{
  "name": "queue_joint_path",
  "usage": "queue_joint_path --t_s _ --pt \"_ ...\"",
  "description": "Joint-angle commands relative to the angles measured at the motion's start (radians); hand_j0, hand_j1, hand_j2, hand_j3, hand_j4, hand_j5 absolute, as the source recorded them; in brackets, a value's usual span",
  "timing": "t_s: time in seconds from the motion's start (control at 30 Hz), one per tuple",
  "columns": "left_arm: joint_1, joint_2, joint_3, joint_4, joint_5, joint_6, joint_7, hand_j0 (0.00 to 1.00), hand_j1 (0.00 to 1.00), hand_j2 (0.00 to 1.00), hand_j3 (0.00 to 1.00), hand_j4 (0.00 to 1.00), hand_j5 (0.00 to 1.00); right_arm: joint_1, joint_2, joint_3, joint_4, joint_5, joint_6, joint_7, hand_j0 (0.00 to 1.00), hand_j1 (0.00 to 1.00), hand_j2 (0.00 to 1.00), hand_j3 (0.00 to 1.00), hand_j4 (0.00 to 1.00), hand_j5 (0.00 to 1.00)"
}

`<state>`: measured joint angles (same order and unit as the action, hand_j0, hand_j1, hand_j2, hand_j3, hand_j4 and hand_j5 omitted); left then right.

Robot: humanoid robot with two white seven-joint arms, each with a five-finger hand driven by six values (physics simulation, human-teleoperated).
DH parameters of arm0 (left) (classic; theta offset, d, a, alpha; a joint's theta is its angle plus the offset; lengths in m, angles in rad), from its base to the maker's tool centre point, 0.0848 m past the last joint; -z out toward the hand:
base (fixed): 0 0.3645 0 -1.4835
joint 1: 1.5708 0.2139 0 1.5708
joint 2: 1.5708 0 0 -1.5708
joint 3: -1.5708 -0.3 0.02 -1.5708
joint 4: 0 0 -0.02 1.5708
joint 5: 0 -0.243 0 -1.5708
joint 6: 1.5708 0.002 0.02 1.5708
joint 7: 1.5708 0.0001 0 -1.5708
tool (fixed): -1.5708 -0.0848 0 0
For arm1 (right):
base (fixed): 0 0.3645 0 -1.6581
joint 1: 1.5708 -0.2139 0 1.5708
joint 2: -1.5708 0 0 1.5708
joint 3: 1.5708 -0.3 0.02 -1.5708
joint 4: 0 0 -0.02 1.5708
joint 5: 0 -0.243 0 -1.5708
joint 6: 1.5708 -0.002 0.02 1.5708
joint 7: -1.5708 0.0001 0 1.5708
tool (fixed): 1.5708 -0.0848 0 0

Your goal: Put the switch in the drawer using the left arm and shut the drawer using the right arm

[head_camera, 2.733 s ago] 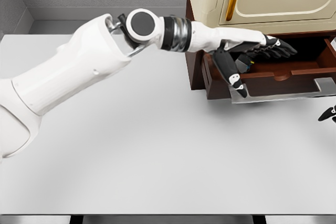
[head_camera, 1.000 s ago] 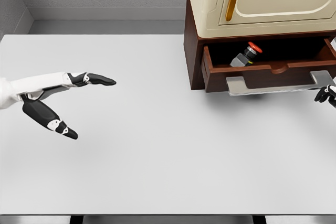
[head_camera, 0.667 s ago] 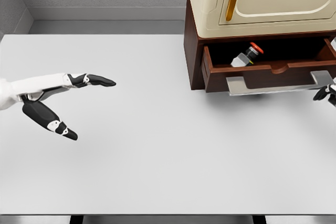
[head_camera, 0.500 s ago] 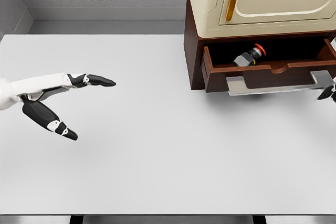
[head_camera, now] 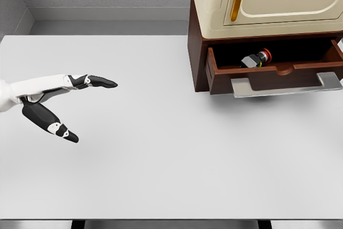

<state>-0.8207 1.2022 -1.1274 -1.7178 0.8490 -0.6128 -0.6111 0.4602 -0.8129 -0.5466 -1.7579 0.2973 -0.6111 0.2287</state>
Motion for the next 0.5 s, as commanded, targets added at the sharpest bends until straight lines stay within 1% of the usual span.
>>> queue_joint_path --t_s 0.0,0.13,0.2,0.47 --pt "0.0 0.0 0.001 0.0 0.009 0.002 0.0 1.0 1.0 1.0 1.0 1.0 1.0 0.0 -0.002 -0.01 -0.002 -0.047 0.0 -0.006 0.51 0.51 0.51 0.51 0.51 0.51" --pt "0.0 0.0 0.001 0.0 0.009 0.002 0.0 1.0 1.0 1.0 1.0 1.0 1.0 -0.002 -0.009 -0.003 -0.002 -0.047 0.0 -0.006 0.5 0.5 0.5 0.5 0.5 0.5" --pt "0.0 0.0 0.001 0.0 0.009 0.002 0.0 1.0 1.0 1.0 1.0 1.0 1.0 -0.002 -0.009 0.027 -0.002 -0.047 0.0 -0.006 0.5 0.5 0.5 0.5 0.5 0.5" --pt "0.0 0.0 0.001 0.0 0.009 0.002 0.0 1.0 1.0 1.0 1.0 1.0 1.0 -0.005 -0.011 0.063 -0.002 -0.047 0.0 -0.005 0.5 0.5 0.5 0.5 0.5 0.5"
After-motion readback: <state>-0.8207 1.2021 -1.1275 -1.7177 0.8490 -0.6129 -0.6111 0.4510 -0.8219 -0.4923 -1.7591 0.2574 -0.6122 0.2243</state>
